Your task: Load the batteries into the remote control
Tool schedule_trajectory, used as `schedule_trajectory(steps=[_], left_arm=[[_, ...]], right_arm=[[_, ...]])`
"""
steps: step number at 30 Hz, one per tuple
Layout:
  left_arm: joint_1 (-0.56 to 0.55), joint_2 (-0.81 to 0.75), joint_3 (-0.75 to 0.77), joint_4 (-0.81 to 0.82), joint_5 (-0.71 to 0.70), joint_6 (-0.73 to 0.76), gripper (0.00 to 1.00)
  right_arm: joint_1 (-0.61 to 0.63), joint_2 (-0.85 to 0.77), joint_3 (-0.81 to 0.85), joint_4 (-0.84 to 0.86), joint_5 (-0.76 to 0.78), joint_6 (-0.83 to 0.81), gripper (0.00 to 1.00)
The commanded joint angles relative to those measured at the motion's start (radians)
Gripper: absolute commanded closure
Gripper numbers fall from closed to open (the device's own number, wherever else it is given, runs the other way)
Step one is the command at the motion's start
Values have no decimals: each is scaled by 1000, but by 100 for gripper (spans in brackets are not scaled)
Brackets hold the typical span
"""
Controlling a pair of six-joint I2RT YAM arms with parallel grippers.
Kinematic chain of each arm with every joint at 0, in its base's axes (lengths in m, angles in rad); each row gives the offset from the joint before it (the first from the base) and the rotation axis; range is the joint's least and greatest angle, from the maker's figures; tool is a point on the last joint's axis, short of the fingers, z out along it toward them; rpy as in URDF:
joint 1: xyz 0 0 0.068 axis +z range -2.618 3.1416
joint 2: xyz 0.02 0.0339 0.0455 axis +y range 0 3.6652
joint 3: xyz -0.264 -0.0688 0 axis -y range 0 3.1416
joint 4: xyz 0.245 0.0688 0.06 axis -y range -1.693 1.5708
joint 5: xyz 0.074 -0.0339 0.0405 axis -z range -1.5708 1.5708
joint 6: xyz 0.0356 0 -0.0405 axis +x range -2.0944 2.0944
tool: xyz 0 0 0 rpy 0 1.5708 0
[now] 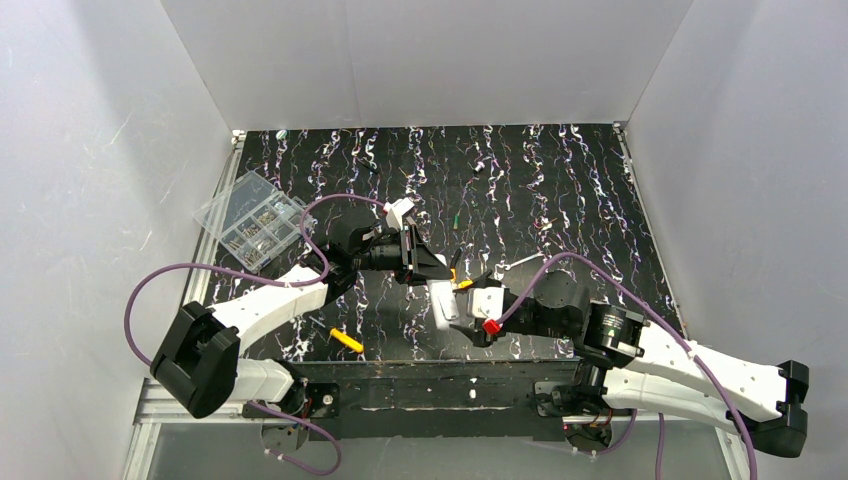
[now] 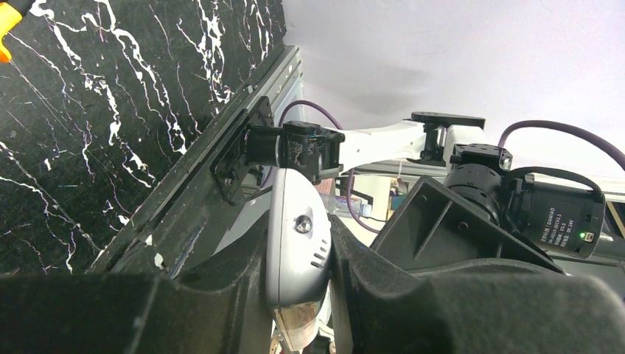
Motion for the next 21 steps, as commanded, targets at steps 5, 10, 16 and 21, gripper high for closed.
schedule_trajectory(steps=[5,10,16,21], left_arm=[[-5,-4,38,21,49,7,100],[-5,-6,37,12,50,11,100],[-5,-4,33,12,46,14,100],[-5,-7,27,10,44,13,100]], right_arm=[[-2,25,32,55,-59,95,25],[-1,41,31,183,-12,252,21],[26,34,34,300,238,431,19],[54,37,82,264,416,534,17]])
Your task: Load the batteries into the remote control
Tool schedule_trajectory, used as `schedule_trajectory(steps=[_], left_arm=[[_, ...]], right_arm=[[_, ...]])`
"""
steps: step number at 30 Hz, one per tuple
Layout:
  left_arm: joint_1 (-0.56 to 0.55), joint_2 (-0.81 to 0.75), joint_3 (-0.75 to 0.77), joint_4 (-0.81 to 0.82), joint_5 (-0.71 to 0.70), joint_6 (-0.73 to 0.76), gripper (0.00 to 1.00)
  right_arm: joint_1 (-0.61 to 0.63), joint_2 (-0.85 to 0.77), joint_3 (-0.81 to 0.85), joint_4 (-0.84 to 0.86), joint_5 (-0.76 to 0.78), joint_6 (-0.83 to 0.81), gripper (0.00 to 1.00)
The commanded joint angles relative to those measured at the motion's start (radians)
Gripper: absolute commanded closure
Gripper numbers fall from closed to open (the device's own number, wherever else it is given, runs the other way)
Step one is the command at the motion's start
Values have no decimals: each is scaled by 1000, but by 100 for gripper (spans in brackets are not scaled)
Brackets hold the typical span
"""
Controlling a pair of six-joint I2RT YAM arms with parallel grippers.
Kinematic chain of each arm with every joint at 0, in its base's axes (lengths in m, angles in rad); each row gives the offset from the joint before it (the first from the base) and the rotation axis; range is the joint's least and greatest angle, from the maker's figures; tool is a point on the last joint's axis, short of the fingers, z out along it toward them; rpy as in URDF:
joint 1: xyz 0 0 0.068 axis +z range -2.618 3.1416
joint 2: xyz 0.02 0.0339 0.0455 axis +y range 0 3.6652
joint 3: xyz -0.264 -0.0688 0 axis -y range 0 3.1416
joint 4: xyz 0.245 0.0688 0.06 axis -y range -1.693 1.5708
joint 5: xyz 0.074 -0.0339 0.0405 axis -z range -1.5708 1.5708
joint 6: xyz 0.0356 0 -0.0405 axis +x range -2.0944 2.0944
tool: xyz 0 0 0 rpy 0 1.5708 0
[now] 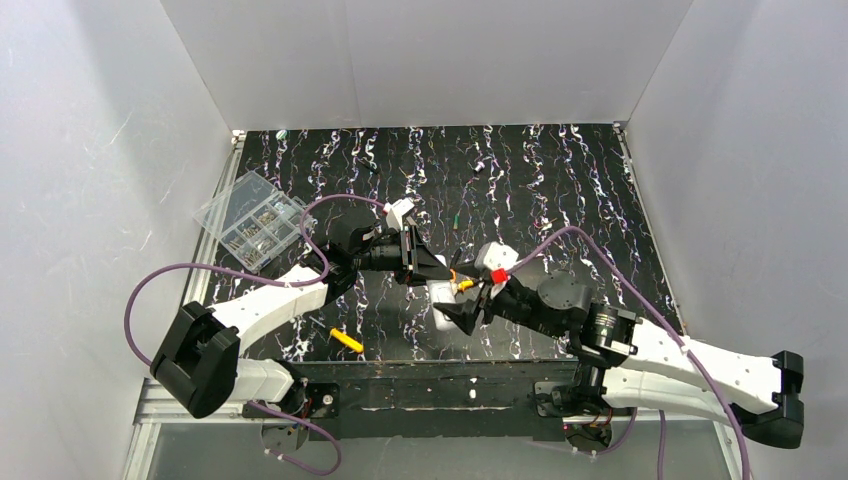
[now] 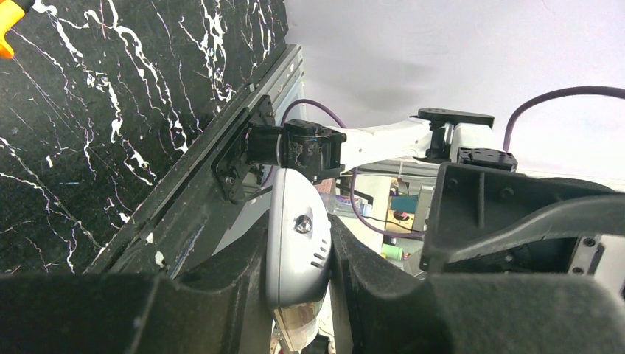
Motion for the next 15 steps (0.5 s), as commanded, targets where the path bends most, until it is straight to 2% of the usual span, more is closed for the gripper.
schedule_trajectory(steps=[1,2,3,7,10,15], left_arm=[[-5,-6,26,19,45,12,100],[-5,-7,26,18,44,12,100],[-6,-11,24,11,42,14,100],[-5,-19,22,0,30,23,100],[-5,-22,24,-11,26,31,100],[-5,-30,27,-19,25,35,100]], right_arm=[[24,5,101,17,244,175,16],[28,22,137,-42,285,207,16],[46,131,307,-314,399,328,14],[54,254,503,-650,473,529,13],[55,295,556,-752,435,646,12],[55,329,570,-822,347,770,12]])
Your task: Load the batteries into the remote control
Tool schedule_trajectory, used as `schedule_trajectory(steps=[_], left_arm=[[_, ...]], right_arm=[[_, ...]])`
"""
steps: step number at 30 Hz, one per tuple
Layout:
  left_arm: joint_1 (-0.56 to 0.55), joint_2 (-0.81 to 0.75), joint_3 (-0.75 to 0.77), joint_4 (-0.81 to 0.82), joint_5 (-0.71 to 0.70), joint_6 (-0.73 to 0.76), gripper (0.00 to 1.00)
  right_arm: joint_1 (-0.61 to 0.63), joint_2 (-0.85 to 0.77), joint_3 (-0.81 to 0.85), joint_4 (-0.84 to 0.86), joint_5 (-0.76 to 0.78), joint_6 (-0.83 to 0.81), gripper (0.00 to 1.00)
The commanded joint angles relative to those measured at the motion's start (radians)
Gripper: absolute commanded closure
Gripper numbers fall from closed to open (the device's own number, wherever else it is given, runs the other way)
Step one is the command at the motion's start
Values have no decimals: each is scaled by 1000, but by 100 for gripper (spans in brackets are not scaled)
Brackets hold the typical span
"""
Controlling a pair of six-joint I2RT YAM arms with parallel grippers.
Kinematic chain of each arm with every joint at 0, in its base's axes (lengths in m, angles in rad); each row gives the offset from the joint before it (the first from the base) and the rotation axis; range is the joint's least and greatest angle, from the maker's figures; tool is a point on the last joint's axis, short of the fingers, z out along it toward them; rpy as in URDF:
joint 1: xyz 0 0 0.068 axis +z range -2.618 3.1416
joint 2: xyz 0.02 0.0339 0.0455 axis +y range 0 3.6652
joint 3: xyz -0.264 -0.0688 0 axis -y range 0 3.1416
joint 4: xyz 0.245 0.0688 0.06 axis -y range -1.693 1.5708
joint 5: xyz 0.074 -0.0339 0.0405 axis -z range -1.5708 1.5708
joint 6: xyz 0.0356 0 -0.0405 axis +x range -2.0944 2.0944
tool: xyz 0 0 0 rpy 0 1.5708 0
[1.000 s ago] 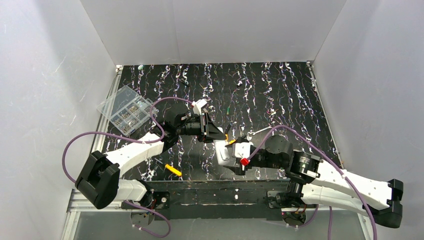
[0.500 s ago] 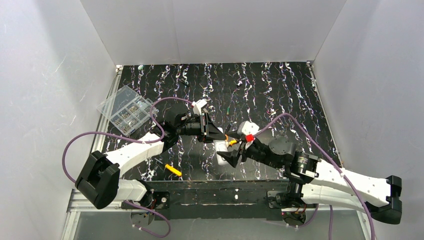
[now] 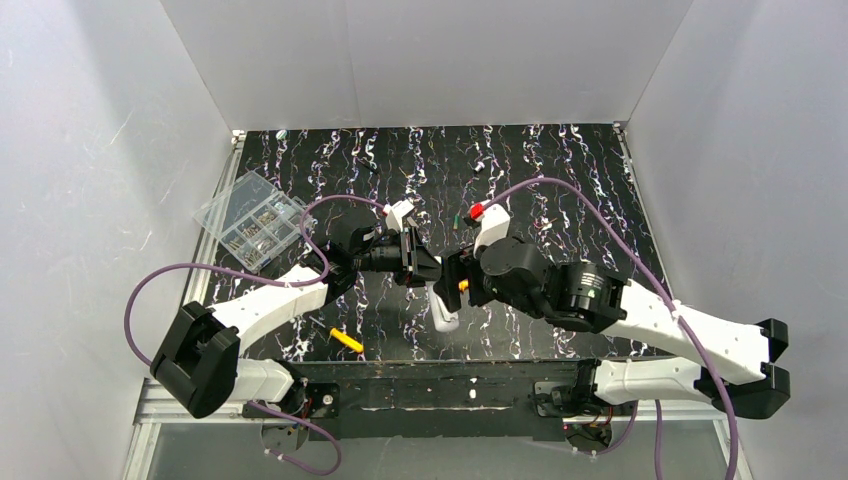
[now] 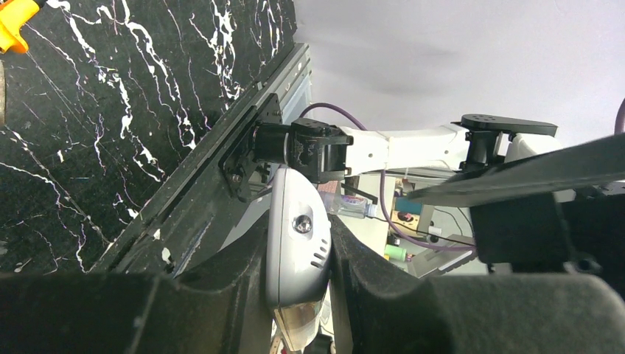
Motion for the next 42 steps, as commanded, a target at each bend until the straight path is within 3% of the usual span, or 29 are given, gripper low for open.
schedule_trajectory(steps=[1,12,42], left_arm=[[-6,-30,26,7,31,19,100],[-5,-28,26,14,35,13,100],[-6,-30,34,3,37,14,100]], right_arm=[[7,16,37,-154,-33,182,12],[7,-2,-44,-74,-181,243,16],[5,81,-44,-128,-174,230,41]])
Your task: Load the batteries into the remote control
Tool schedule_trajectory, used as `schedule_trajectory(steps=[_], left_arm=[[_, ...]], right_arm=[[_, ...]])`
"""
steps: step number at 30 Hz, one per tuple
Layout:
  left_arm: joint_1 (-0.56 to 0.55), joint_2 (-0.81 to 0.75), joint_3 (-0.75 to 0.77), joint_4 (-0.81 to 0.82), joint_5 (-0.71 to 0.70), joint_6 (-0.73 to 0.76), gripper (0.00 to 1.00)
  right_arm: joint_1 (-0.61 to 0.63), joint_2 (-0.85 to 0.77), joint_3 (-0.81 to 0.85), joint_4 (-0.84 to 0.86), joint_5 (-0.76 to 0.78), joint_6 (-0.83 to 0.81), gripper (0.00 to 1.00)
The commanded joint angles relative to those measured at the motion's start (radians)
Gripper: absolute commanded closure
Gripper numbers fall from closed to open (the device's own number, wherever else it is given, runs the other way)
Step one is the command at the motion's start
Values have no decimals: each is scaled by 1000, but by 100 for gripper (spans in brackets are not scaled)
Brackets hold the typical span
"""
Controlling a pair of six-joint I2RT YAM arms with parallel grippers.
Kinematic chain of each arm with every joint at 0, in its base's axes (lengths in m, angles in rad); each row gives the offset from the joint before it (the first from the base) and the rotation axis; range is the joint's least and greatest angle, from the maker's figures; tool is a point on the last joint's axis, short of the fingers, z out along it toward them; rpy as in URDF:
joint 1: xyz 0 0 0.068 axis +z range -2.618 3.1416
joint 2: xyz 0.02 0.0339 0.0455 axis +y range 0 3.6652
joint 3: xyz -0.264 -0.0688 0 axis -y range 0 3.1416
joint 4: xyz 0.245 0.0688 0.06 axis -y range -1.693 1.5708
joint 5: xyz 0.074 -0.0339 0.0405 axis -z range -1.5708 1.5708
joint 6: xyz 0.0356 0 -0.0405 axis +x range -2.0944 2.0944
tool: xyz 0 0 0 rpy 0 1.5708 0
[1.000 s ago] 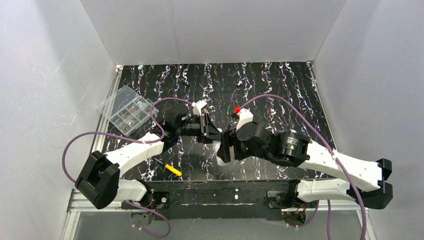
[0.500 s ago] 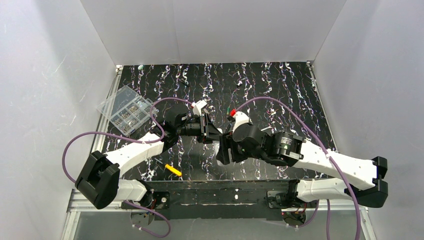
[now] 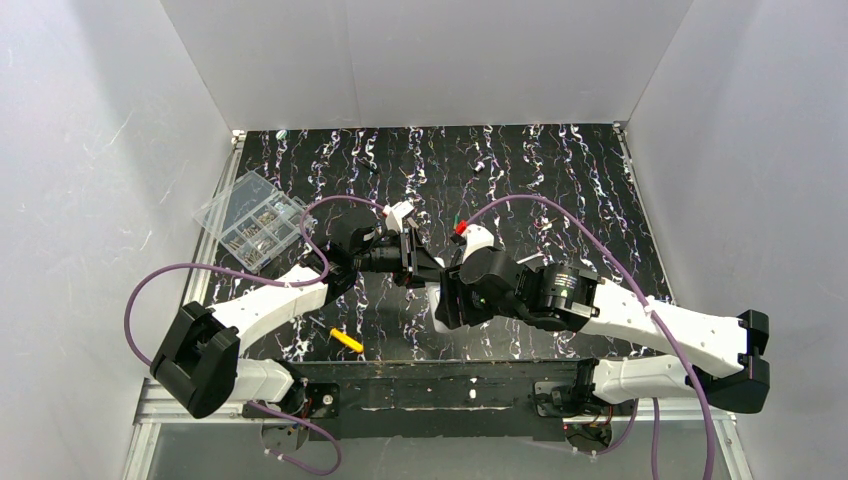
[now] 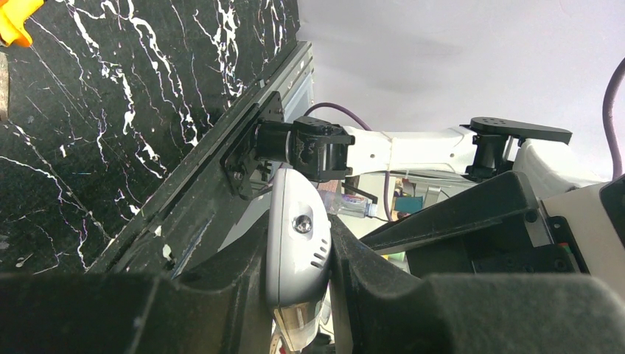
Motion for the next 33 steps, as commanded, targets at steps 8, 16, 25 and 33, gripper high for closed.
schedule_trajectory(steps=[8,16,25,33], left_arm=[[-5,-31,31,17,37,14,100],[-5,-28,28,22,36,16,100],[-5,-28,25,22,35,16,100],[-5,-24,27,23,35,16,100]], right_arm=[[3,23,9,-11,5,-15,43],[3,19,11,-16,13,-27,52],[3,5,2,-4,-1,-45,58],[3,-30,-5,-1,34,-74,60]])
